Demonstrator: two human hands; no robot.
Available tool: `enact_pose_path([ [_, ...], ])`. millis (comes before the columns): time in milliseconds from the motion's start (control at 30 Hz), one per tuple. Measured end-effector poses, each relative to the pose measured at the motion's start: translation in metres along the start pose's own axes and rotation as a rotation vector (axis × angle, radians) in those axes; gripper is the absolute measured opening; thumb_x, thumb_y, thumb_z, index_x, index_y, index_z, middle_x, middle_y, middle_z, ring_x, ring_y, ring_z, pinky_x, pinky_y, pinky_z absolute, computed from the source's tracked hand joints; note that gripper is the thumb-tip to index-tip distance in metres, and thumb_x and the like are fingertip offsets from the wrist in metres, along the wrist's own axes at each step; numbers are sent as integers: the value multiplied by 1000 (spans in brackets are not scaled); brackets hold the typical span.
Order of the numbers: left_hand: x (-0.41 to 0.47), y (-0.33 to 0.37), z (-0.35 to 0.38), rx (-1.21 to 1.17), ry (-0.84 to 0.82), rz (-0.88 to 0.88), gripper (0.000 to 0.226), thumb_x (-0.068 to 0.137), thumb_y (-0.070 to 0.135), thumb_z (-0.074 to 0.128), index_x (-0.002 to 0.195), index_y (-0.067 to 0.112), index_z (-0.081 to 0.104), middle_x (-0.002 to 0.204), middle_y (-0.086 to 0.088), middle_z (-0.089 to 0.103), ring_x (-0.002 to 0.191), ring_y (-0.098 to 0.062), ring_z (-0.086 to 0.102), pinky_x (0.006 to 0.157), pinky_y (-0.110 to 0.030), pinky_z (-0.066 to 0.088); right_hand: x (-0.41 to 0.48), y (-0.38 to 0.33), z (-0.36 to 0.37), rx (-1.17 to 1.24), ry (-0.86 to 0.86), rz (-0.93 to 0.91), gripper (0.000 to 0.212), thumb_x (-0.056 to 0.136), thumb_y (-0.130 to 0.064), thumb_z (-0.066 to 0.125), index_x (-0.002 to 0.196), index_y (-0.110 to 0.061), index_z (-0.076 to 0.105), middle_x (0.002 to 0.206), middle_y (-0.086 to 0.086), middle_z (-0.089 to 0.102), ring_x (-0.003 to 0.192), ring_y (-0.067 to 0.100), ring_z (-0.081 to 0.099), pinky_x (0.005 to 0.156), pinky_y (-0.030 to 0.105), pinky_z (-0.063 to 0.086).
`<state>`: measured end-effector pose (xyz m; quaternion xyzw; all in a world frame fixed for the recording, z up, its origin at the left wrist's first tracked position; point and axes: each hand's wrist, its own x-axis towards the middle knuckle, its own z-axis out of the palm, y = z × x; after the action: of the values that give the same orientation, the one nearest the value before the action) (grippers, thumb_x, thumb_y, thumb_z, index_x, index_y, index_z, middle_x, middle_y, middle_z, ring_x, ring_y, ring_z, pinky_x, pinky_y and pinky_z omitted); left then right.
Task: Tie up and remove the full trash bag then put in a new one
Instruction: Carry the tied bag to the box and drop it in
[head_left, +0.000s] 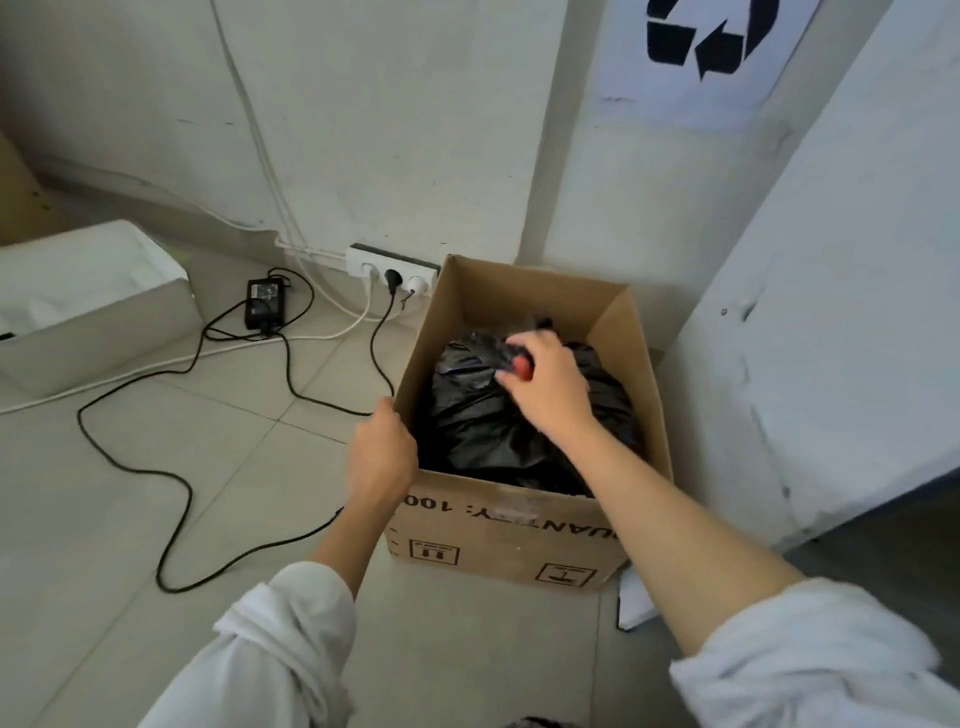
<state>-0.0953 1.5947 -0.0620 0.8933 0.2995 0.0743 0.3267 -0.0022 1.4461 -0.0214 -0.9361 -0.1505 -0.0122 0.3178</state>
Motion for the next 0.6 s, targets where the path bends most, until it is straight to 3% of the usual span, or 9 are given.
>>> enact_pose_path([
  [100,14,-4,-6,113,-132,62,31,100,17,28,129,8,37,107,-18,59,88,-31,55,69,-38,40,-14,6,9,-263,-341,137,76,77,-53,67,140,-48,24,157,-10,-9,144,33,-7,104,73,10],
  [167,27,-5,-4,161,-177,103,30,102,22,27,125,7,38,107,-20,60,89,-32,56,70,-39,42,-16,16,6,-281,-414,210,90,73,-56,70,142,-51,13,155,-10,-25,143,36,-16,102,76,7],
  [267,41,-3,1,221,-155,154,30,102,27,27,120,6,40,104,-21,61,83,-32,55,70,-42,45,-15,37,-3,-281,-454,332,100,75,-57,68,147,-43,0,156,-5,-22,144,36,-12,107,71,14],
  [367,49,4,4,245,-151,213,32,102,27,28,124,6,41,105,-21,61,86,-33,55,67,-37,38,-15,43,-8,-225,-393,417,95,82,-53,63,146,-43,-6,155,-1,-27,143,38,-15,109,67,15],
  [467,55,10,11,230,-144,250,30,102,27,30,120,8,44,103,-19,62,85,-32,56,68,-38,41,-18,30,-6,-155,-315,197,85,84,-52,59,142,-54,-3,148,-7,-41,137,29,-35,105,70,2],
  [533,57,10,15,220,-139,248,29,101,27,30,117,8,46,99,-18,62,80,-29,55,66,-37,42,-20,26,-1,-189,-466,78,72,88,-58,50,145,-51,5,150,-13,-36,132,22,-44,107,67,-2],
  [600,56,9,16,201,-111,239,29,101,28,32,115,9,47,95,-14,62,76,-26,53,64,-37,41,-17,33,6,-291,-616,88,65,92,-60,39,147,-44,8,153,-11,-30,128,23,-47,112,61,-1],
])
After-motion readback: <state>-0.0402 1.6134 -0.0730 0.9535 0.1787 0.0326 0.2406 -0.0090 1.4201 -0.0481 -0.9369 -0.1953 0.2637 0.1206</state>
